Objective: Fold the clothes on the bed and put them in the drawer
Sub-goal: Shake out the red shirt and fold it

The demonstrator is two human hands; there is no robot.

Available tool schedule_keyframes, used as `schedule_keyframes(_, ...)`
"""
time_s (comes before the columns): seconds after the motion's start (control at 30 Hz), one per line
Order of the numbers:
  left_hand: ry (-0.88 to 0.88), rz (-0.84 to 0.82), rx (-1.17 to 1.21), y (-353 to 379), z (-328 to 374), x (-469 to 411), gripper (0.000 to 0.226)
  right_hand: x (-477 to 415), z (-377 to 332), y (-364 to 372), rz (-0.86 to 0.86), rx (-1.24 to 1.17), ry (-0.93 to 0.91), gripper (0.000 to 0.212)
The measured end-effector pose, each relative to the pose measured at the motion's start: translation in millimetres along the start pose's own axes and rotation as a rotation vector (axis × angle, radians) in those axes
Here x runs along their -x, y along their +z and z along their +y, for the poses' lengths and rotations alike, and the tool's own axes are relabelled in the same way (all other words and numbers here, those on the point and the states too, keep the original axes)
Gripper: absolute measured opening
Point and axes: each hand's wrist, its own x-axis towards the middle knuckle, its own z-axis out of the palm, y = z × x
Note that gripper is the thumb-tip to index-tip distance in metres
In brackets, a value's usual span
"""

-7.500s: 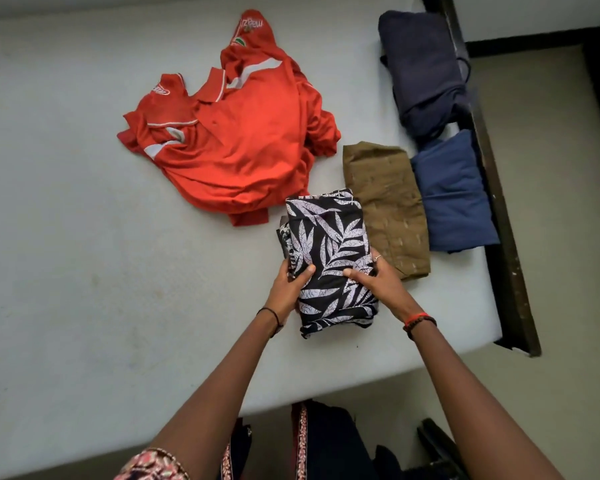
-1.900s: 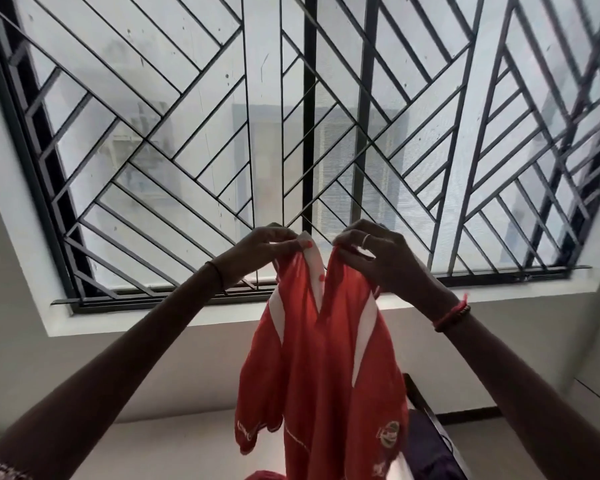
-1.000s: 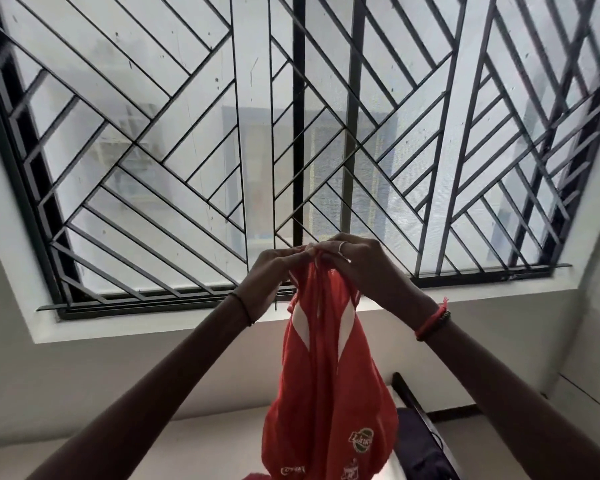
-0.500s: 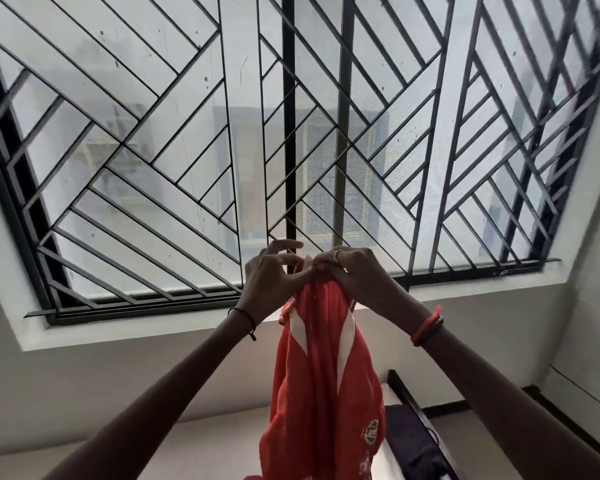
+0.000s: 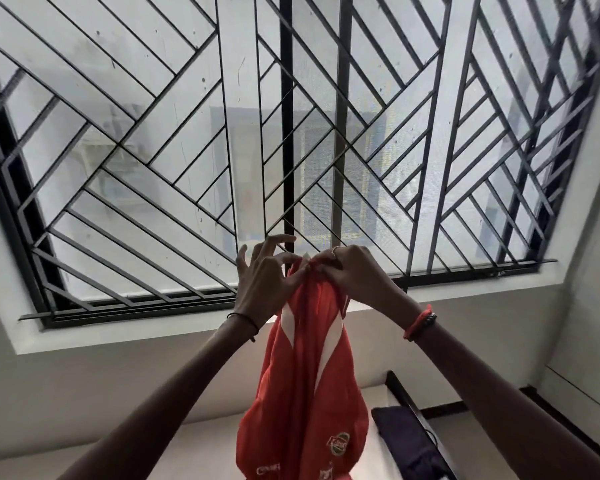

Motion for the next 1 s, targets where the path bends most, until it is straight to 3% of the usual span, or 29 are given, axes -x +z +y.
schedule_keyframes(0.2,0.014,-0.017,-0.015,-1,-2,0,0.023,0,-4,3,0.035,-0.007,0.067,0.016)
schedule_keyframes(0.33,0.026,-0.017,-0.017,-4,2,0,0.019,-4,0,6,0.058,-0.079,0.151,0.001)
schedule_keyframes(0.37,0.026,-0.019,-0.006,-5,2,-1,0.018,-5,3,6,0.057,-0.121,0.19,0.007)
schedule_keyframes(0.43,0.016,-0.037,0.036,-6,2,-4,0.018,-7,7,5,0.029,-0.263,0.262,0.017)
schedule_keyframes(0.53,-0.009,-0.071,0.141,-6,0,-8,0.015,-4,5,0,-0.069,-0.515,0.348,0.008)
schedule_keyframes(0.6,-0.044,-0.104,0.257,-5,-1,-9,0.021,0,4,-3,-0.165,-0.762,0.421,0.02)
schedule_keyframes(0.7,-0.097,-0.155,0.445,-2,0,-11,0.027,4,7,-6,-0.25,-1.036,0.508,0.016)
schedule_keyframes(0.8,-0.14,-0.251,0.602,-7,5,-12,0.011,6,12,-6,-0.246,-1.057,0.523,0.018)
schedule_keyframes(0.87,-0.181,-0.317,0.664,-12,6,-10,0.019,7,15,-5,-0.237,-1.014,0.503,0.013)
schedule_keyframes(1.0,-0.258,-0.385,0.745,-14,1,-8,0.023,9,19,-5,-0.234,-0.961,0.507,0.028)
